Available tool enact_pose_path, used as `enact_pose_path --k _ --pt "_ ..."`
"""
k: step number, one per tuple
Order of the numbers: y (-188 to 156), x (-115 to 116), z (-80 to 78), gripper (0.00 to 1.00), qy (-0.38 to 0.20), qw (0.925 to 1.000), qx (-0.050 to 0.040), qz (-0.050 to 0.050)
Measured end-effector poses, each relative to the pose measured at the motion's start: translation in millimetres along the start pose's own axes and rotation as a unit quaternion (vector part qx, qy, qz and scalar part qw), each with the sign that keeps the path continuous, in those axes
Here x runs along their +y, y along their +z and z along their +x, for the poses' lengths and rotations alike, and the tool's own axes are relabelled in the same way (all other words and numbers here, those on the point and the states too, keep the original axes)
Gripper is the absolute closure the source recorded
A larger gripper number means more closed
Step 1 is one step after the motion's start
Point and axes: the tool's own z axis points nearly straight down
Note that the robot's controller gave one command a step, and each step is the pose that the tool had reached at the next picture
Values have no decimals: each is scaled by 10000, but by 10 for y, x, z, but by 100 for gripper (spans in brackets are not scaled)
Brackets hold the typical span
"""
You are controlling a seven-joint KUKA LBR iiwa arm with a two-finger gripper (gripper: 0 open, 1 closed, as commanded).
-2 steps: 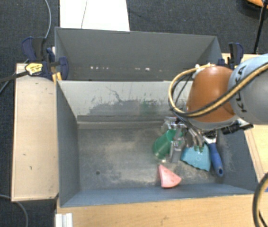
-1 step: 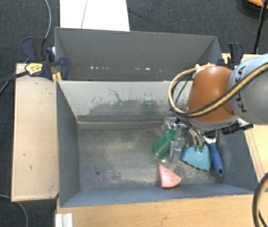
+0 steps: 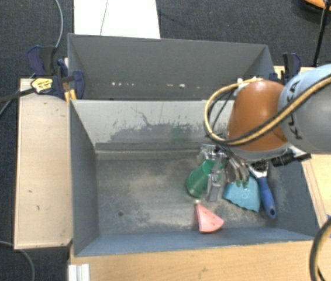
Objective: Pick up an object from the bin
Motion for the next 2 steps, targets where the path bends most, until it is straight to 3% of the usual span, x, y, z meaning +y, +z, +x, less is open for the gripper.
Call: enact_pose_path --k 2 --pt "0 -1 0 100 15 10000 0 -1"
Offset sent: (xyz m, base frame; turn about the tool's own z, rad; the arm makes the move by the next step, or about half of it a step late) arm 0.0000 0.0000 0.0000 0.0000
